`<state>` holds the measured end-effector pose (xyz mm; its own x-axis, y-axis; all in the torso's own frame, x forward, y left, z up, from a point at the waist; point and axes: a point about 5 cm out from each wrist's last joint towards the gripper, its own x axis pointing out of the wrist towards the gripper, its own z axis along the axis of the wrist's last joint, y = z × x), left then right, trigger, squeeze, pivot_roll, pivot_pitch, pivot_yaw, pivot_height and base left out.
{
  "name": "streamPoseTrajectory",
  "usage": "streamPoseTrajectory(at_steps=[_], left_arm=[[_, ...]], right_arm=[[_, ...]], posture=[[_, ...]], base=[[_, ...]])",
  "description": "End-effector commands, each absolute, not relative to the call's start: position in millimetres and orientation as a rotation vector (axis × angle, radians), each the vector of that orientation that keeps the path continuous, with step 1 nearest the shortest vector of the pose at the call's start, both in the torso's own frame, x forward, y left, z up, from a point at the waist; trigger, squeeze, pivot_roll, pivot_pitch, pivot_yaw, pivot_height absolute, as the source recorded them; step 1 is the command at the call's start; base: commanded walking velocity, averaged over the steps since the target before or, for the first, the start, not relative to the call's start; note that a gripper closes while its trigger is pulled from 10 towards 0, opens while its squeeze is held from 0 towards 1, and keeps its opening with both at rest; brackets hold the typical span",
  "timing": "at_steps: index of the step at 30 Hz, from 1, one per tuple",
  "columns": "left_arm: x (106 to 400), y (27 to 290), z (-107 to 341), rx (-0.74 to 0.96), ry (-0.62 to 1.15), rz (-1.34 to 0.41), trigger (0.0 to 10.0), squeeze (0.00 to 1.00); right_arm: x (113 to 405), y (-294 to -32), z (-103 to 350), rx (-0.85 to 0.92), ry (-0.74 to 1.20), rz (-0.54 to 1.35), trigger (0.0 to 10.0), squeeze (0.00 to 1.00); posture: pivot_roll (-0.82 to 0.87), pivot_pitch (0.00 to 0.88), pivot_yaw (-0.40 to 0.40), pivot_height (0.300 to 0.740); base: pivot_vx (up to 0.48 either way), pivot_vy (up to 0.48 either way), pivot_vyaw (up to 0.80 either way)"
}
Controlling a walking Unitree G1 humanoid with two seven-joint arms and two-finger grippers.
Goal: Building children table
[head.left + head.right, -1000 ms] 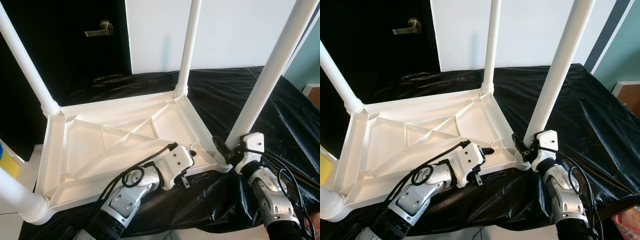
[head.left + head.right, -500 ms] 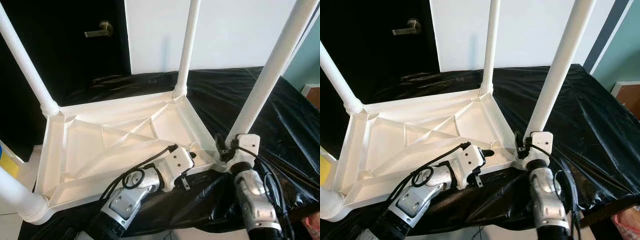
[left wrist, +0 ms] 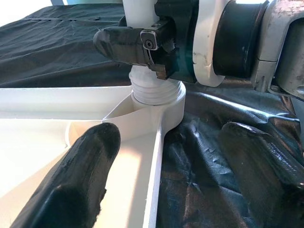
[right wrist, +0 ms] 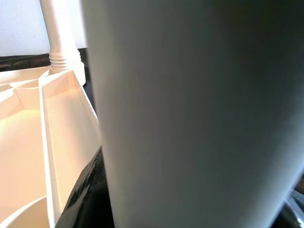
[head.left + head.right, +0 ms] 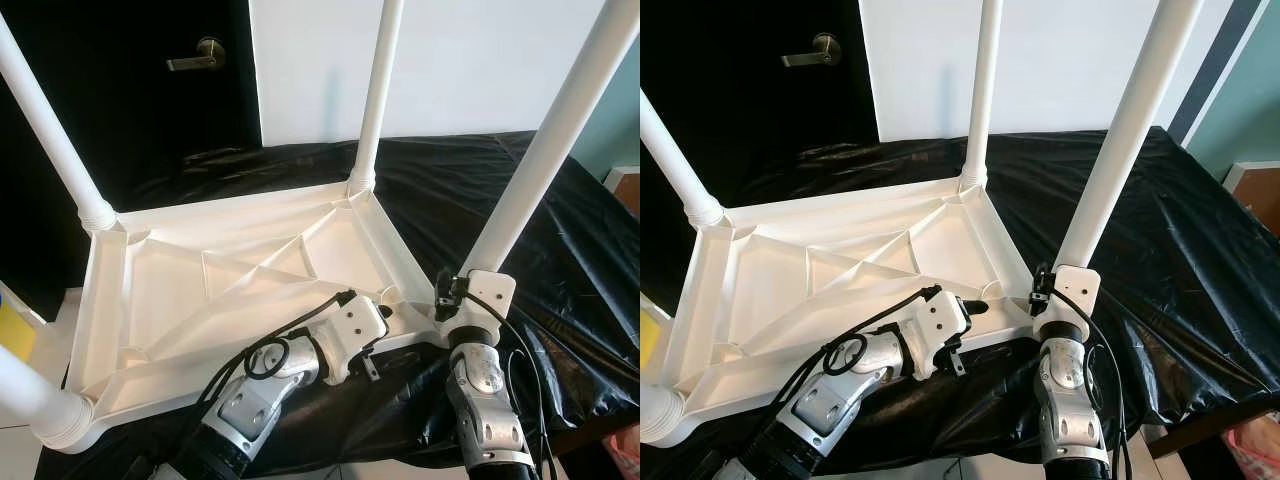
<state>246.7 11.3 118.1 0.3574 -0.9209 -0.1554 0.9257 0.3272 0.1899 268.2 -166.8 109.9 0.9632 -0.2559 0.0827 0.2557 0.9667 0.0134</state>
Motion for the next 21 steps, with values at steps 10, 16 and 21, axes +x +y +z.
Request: streamPoseTrajectory(at_steps=[10, 16, 21], left_arm=[[246.8, 12.5, 119.8, 0.287, 0.018, -1.218, 10.0, 0.00], [246.7, 12.1, 120.2, 0.287, 0.016, -1.216, 10.0, 0.00], [245.7, 10.7, 120.2, 0.284, 0.014, -1.218, 10.0, 0.00]], right_arm=[[262.8, -162.2, 97.8, -0.019, -0.017, -0.286, 10.0, 0.04], [262.2, -164.5, 100.9, -0.026, -0.033, -0.283, 10.0, 1.00], [261.1, -167.2, 103.8, -0.032, -0.052, -0.269, 10.0, 1.00]], posture=[[-0.04, 0.000, -0.022, 0.740], [-0.04, 0.000, -0.023, 0.740], [-0.05, 0.000, -0.023, 0.740]], base=[[0.000, 0.000, 0.00], [0.000, 0.000, 0.00], [0.000, 0.000, 0.00]])
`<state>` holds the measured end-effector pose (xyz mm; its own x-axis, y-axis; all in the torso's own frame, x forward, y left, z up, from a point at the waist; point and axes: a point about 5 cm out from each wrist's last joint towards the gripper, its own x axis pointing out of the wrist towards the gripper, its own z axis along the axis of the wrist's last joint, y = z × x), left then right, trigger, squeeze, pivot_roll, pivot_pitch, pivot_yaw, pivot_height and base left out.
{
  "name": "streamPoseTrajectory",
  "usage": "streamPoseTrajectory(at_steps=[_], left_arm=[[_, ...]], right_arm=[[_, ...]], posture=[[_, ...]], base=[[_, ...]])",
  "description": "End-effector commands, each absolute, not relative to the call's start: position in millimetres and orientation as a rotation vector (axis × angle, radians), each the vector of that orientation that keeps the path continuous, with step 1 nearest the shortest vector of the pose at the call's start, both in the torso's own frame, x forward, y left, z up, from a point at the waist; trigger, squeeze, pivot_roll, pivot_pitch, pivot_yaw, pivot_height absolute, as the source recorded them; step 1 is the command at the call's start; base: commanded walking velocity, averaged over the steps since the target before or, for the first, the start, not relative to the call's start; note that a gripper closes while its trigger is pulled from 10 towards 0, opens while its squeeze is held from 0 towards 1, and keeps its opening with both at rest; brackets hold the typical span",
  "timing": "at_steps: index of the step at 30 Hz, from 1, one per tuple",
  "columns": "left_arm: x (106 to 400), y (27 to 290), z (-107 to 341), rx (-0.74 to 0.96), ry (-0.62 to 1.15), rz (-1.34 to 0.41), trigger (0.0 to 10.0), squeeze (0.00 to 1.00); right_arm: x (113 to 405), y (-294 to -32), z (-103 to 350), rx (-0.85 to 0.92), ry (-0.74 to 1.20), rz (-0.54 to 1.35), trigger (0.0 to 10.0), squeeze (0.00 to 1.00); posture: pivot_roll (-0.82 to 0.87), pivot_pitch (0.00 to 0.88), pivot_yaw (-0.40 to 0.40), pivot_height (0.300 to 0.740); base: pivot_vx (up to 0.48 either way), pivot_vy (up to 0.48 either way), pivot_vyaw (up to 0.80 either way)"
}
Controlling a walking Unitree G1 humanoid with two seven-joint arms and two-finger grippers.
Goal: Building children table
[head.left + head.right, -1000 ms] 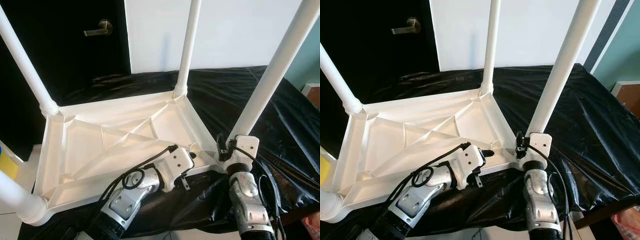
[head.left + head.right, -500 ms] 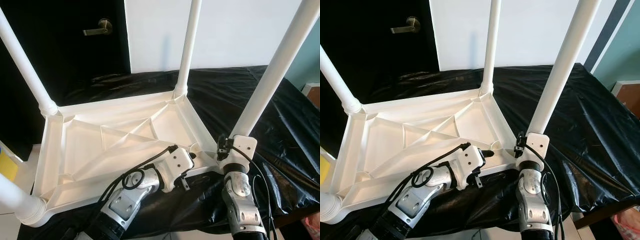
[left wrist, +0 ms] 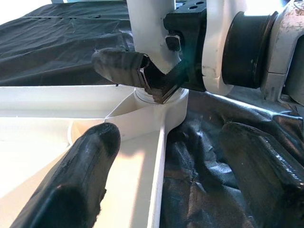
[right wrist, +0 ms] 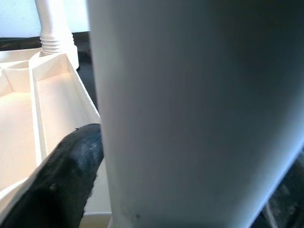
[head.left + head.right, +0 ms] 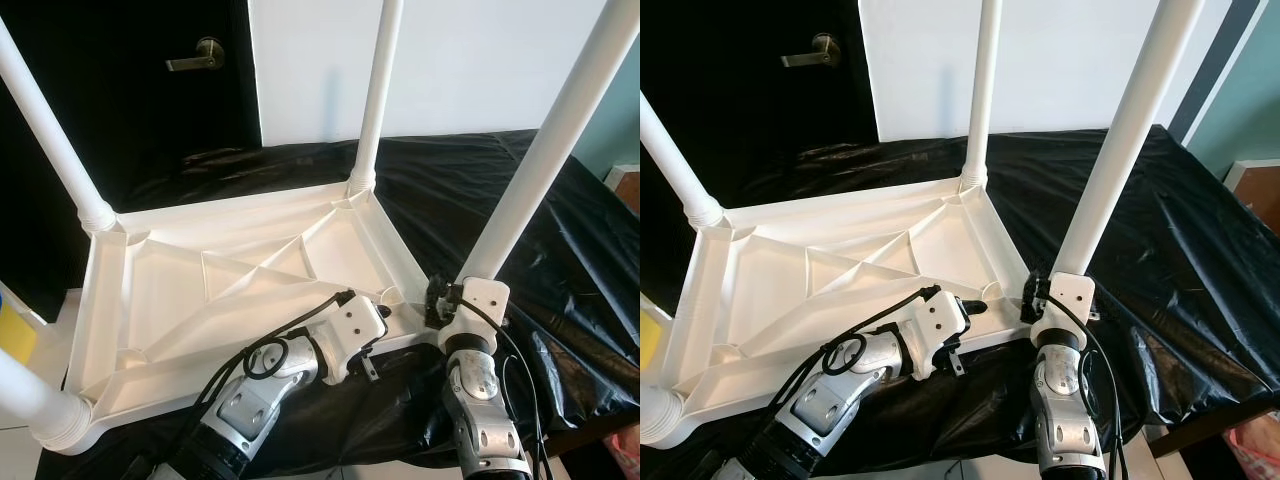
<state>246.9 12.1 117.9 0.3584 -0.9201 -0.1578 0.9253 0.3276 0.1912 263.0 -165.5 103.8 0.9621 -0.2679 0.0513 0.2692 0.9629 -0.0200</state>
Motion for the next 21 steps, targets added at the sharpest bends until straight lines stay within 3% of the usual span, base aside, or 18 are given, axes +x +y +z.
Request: streamPoseTrajectory(at_steps=[1, 7, 8, 9, 10, 21], left_arm=[[246, 11, 120, 0.284, 0.014, -1.218, 10.0, 0.00], [244, 9, 121, 0.273, 0.012, -1.224, 10.0, 0.00], [244, 9, 121, 0.275, 0.013, -1.226, 10.0, 0.00], [244, 9, 121, 0.275, 0.013, -1.226, 10.0, 0.00], [245, 10, 121, 0.277, 0.013, -1.229, 10.0, 0.00], [249, 15, 129, 0.277, -0.005, -1.226, 10.0, 0.00]], right_arm=[[261, -167, 104, -0.032, -0.052, -0.269, 10.0, 1.00], [257, -175, 108, -0.037, -0.098, -0.158, 10.0, 1.00], [257, -178, 109, -0.034, -0.097, -0.119, 10.0, 0.63], [257, -178, 109, -0.034, -0.097, -0.119, 10.0, 0.63], [257, -182, 110, -0.039, -0.102, -0.057, 10.0, 0.00], [255, -199, 117, -0.077, -0.107, 0.257, 10.0, 0.00]], posture=[[-0.05, 0.000, -0.023, 0.740], [-0.06, 0.000, -0.014, 0.740], [-0.07, 0.000, -0.012, 0.740], [-0.07, 0.000, -0.012, 0.740], [-0.07, 0.007, -0.007, 0.740], [-0.06, 0.000, -0.016, 0.740]], base=[[0.000, 0.000, 0.00], [0.000, 0.000, 0.00], [0.000, 0.000, 0.00], [0.000, 0.000, 0.00], [0.000, 0.000, 0.00], [0.000, 0.000, 0.00]])
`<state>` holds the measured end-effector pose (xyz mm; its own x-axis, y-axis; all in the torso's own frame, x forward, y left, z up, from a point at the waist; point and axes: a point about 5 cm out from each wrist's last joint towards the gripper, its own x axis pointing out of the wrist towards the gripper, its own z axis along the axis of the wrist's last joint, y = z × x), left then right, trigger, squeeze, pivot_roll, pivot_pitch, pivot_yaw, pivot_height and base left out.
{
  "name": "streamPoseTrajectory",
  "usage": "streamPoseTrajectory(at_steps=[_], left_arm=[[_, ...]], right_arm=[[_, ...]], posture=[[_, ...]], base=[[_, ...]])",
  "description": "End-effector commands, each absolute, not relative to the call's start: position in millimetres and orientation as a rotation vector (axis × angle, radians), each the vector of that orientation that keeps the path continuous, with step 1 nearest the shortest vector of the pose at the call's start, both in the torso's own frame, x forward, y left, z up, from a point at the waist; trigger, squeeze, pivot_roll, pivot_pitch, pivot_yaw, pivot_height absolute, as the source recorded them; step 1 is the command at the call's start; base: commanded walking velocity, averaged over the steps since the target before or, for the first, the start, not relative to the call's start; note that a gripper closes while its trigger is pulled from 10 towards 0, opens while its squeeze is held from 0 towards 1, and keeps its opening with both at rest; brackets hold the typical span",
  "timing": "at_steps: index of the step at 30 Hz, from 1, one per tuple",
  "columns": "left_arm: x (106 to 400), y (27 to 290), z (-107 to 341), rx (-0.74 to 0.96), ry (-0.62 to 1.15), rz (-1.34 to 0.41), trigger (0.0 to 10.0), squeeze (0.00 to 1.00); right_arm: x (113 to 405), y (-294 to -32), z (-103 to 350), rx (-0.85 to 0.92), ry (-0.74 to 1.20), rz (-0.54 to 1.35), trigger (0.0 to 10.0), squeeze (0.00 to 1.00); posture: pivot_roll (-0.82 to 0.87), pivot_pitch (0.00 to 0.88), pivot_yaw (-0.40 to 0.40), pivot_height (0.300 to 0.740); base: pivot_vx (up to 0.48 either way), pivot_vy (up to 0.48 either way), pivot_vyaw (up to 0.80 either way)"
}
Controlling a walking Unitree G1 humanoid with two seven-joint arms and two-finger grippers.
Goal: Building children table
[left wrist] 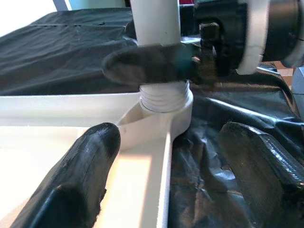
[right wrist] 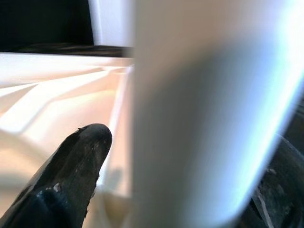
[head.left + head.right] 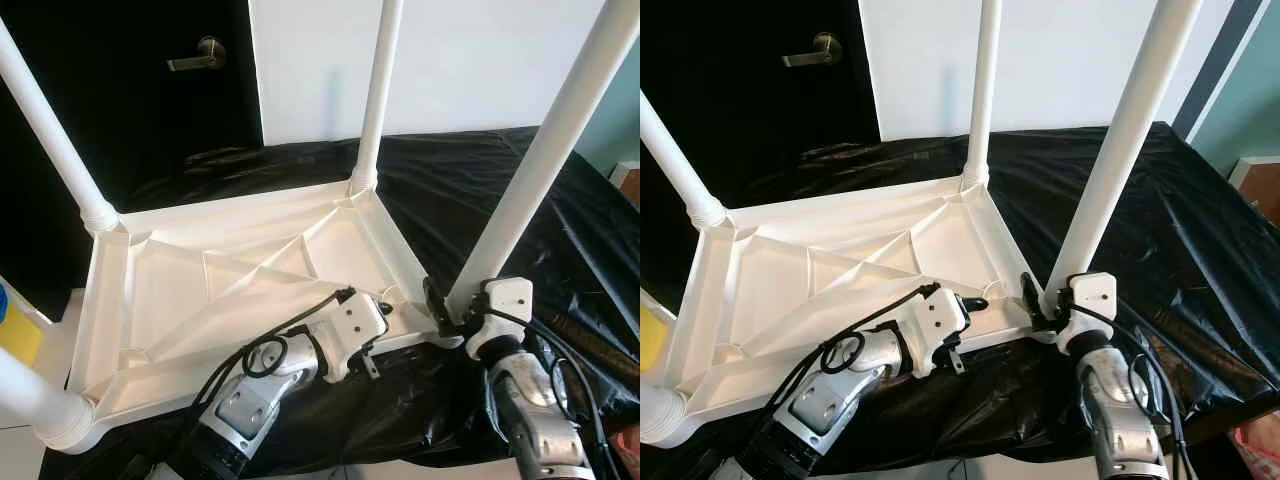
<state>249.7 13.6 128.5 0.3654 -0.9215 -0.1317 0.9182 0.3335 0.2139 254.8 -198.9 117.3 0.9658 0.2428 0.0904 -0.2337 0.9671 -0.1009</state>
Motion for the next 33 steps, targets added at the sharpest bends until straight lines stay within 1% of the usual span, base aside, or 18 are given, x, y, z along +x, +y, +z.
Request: streamPoseTrajectory(at_steps=[1, 3, 5, 9, 10, 11, 12, 13, 14, 15, 16, 18, 19, 20, 21, 31, 32, 33], left_arm=[[250, 15, 131, 0.275, -0.012, -1.223, 10.0, 0.00], [250, 15, 131, 0.275, -0.012, -1.223, 10.0, 0.00], [251, 16, 138, 0.268, -0.034, -1.230, 10.0, 0.00], [252, 17, 139, 0.275, -0.037, -1.232, 10.0, 0.00], [254, 18, 139, 0.288, -0.037, -1.233, 10.0, 0.00], [254, 18, 139, 0.288, -0.037, -1.233, 10.0, 0.00], [254, 19, 138, 0.297, -0.035, -1.233, 10.0, 0.00], [254, 19, 138, 0.297, -0.035, -1.233, 10.0, 0.00], [255, 18, 138, 0.302, -0.036, -1.233, 10.0, 0.00], [255, 18, 138, 0.302, -0.036, -1.233, 10.0, 0.00], [255, 17, 139, 0.302, -0.037, -1.234, 10.0, 0.00], [255, 17, 139, 0.302, -0.038, -1.234, 10.0, 0.00], [254, 17, 140, 0.300, -0.038, -1.232, 10.0, 0.00], [254, 17, 140, 0.300, -0.038, -1.232, 10.0, 0.00], [253, 18, 139, 0.298, -0.035, -1.230, 10.0, 0.00], [249, 20, 136, 0.293, -0.019, -1.218, 10.0, 0.00], [249, 20, 137, 0.292, -0.019, -1.218, 10.0, 0.00], [249, 20, 137, 0.291, -0.019, -1.218, 10.0, 0.00]], right_arm=[[256, -200, 118, -0.082, -0.105, 0.287, 10.0, 0.00], [256, -200, 118, -0.082, -0.105, 0.287, 10.0, 0.00], [260, -201, 119, -0.095, -0.094, 0.370, 10.0, 0.00], [263, -202, 120, -0.112, -0.089, 0.404, 10.0, 0.00], [268, -206, 120, -0.147, -0.072, 0.458, 9.5, 0.00], [268, -206, 120, -0.147, -0.072, 0.458, 9.5, 0.00], [271, -209, 120, -0.170, -0.059, 0.498, 8.5, 0.00], [271, -209, 120, -0.170, -0.059, 0.498, 8.5, 0.00], [275, -211, 120, -0.185, -0.048, 0.533, 6.9, 0.00], [275, -211, 120, -0.185, -0.048, 0.533, 6.9, 0.00], [277, -211, 120, -0.192, -0.039, 0.564, 4.4, 0.00], [278, -211, 120, -0.194, -0.035, 0.580, 4.4, 0.00], [279, -211, 119, -0.197, -0.029, 0.597, 1.3, 0.00], [279, -211, 119, -0.197, -0.029, 0.597, 1.3, 0.00], [279, -210, 118, -0.198, -0.021, 0.613, 0.0, 0.00], [276, -211, 108, -0.200, 0.009, 0.641, 0.0, 0.00], [276, -212, 106, -0.194, 0.018, 0.632, 10.0, 0.00], [275, -214, 104, -0.192, 0.025, 0.621, 10.0, 0.00]], posture=[[-0.06, 0.000, -0.016, 0.740], [-0.06, 0.000, -0.016, 0.740], [-0.05, 0.000, -0.016, 0.740], [-0.05, 0.000, -0.014, 0.740], [-0.04, 0.000, -0.012, 0.740], [-0.04, 0.000, -0.012, 0.740], [-0.04, 0.000, -0.012, 0.740], [-0.04, 0.000, -0.012, 0.740], [-0.04, 0.000, -0.015, 0.740], [-0.04, 0.000, -0.015, 0.740], [-0.03, 0.000, -0.019, 0.740], [-0.03, 0.000, -0.020, 0.740], [-0.03, 0.000, -0.023, 0.740], [-0.03, 0.000, -0.023, 0.740], [-0.02, 0.000, -0.025, 0.740], [-0.01, 0.000, -0.026, 0.740], [-0.01, 0.000, -0.022, 0.740], [-0.01, 0.000, -0.021, 0.740]], base=[[0.000, 0.000, 0.00], [0.000, 0.000, 0.00], [0.000, 0.000, 0.00], [0.000, 0.000, 0.00], [0.000, 0.000, 0.00], [0.000, 0.000, 0.00], [0.000, 0.000, 0.00], [0.000, 0.000, 0.00], [0.000, 0.000, 0.00], [0.000, 0.000, 0.00], [0.000, 0.000, 0.00], [0.000, 0.000, 0.00], [0.000, 0.000, 0.00], [0.000, 0.000, 0.00], [0.000, 0.000, 0.00], [0.000, 0.000, 0.00], [0.000, 0.000, 0.00], [0.000, 0.000, 0.00]])
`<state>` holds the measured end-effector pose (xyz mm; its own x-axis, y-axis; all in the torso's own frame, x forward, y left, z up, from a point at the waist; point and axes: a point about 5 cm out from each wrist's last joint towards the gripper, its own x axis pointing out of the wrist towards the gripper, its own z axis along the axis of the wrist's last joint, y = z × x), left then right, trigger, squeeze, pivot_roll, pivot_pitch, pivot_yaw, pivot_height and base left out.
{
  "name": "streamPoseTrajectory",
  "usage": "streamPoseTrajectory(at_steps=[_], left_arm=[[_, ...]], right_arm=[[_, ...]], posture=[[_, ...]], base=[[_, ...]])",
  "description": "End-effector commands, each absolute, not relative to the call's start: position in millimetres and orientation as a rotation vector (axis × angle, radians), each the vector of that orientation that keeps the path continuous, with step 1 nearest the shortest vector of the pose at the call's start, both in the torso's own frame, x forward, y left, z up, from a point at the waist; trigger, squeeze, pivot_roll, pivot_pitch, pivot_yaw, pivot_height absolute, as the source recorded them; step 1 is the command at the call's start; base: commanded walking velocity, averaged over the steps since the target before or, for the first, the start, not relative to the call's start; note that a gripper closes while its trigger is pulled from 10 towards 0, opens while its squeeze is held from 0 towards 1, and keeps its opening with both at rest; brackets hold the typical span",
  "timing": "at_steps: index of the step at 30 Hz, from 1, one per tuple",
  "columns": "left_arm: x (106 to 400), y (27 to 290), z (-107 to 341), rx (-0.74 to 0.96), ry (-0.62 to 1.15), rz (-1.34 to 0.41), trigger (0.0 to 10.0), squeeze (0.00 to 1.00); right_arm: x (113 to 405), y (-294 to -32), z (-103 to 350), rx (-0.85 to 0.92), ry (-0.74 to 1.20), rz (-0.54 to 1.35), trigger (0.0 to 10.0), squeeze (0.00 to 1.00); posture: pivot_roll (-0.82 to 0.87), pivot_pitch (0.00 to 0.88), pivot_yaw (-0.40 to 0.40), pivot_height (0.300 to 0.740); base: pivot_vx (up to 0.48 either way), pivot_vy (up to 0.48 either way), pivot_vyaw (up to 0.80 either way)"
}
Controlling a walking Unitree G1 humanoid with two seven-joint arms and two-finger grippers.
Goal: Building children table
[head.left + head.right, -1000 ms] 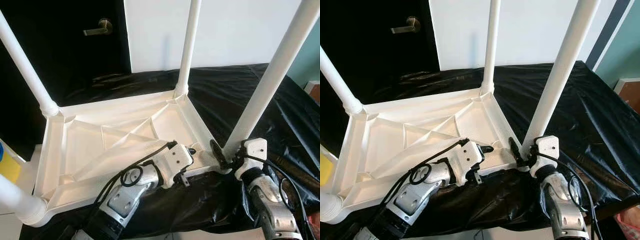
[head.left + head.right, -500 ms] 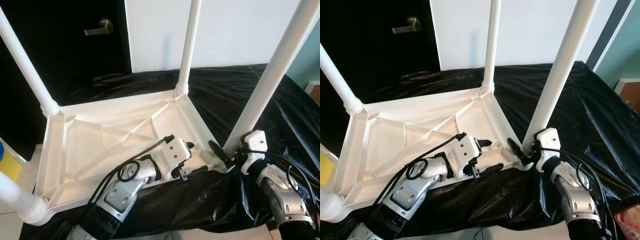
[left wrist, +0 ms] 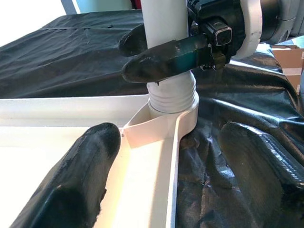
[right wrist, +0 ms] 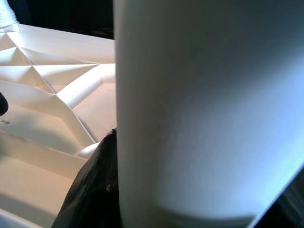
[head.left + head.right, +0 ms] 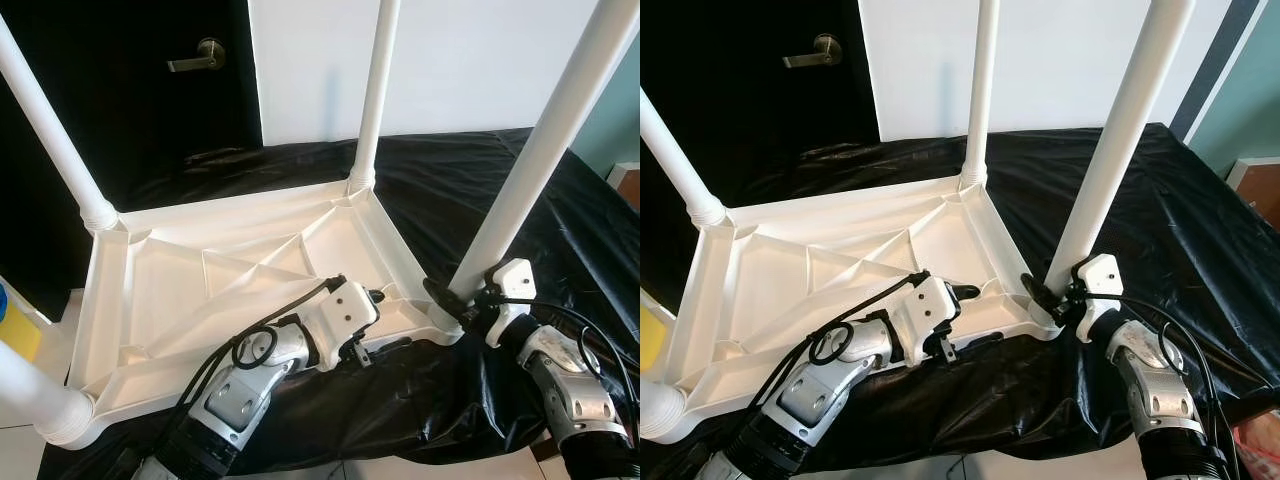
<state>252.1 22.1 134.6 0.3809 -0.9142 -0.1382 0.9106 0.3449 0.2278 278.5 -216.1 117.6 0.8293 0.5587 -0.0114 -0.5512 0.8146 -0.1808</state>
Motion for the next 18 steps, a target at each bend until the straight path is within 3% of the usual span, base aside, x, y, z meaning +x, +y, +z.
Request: streamPoseTrajectory(at_steps=[1, 16, 18], left_arm=[[249, 20, 137, 0.293, -0.017, -1.219, 10.0, 0.00], [245, 16, 135, 0.289, -0.012, -1.244, 10.0, 0.00], [245, 15, 135, 0.289, -0.013, -1.250, 10.0, 0.00]], right_arm=[[276, -215, 103, -0.189, 0.029, 0.603, 10.0, 0.00], [275, -209, 97, -0.119, 0.029, 0.240, 10.0, 0.00], [273, -208, 95, -0.086, 0.047, 0.100, 10.0, 0.00]], posture=[[-0.01, 0.000, -0.017, 0.740], [-0.04, 0.000, -0.007, 0.740], [-0.04, 0.000, -0.010, 0.740]], base=[[0.000, 0.000, 0.00], [0.000, 0.000, 0.00], [0.000, 0.000, 0.00]])
